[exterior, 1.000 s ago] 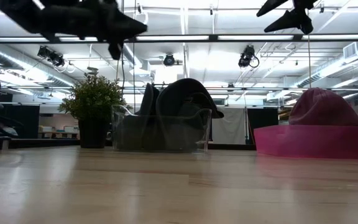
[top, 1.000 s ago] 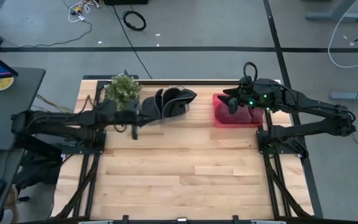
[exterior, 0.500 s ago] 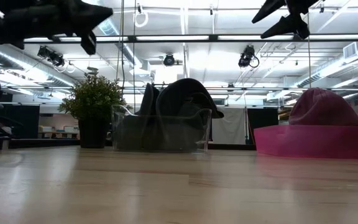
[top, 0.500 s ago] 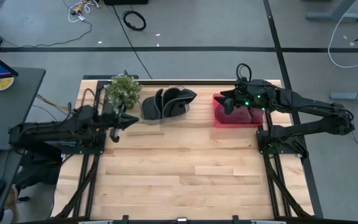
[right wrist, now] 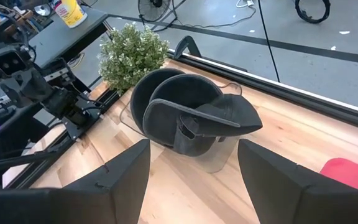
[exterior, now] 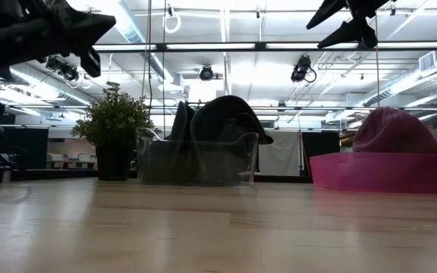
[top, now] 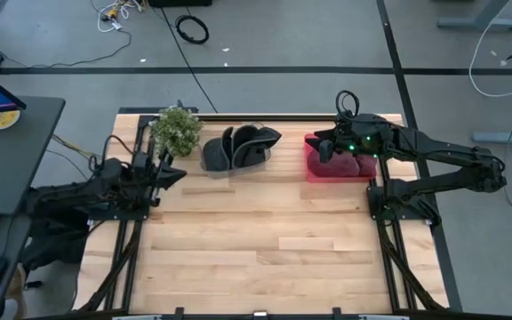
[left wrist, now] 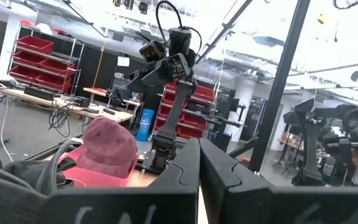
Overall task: Pick & Place hat
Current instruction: Return to Home Position
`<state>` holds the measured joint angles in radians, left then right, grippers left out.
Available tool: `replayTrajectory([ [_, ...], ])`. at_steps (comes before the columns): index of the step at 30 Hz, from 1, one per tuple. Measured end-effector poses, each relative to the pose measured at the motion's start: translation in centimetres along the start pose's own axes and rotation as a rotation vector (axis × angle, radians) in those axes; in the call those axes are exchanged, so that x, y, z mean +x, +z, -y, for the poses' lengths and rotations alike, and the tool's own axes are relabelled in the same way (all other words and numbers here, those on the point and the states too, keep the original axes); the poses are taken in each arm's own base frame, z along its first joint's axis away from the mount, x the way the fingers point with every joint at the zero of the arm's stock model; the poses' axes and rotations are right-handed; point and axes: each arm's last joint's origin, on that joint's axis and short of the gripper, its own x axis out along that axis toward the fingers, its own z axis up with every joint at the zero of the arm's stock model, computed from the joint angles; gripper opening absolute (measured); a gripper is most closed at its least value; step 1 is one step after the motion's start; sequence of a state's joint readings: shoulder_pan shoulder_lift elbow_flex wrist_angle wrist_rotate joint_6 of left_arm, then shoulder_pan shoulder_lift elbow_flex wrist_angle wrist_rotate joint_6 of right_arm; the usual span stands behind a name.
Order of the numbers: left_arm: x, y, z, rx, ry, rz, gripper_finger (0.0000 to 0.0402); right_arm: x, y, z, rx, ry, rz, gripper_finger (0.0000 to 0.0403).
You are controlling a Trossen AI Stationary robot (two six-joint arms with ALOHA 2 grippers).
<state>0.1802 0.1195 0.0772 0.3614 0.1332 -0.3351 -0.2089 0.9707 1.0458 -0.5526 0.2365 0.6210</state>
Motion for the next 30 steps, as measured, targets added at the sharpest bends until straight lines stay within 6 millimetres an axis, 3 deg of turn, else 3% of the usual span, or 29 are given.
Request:
replayTrajectory([
  [14,-0.7,-2.1,0.4,-0.088,-0.009,-0.029,0.0003,0.0,0.0,0.0,0.017,0.0,0.0,0.0246],
  [30,-1.0,-2.6,0.7,0.015,-0.001,-0.061,0.0003,0.0,0.0,0.0,0.026,0.0,-0.002,0.0246],
])
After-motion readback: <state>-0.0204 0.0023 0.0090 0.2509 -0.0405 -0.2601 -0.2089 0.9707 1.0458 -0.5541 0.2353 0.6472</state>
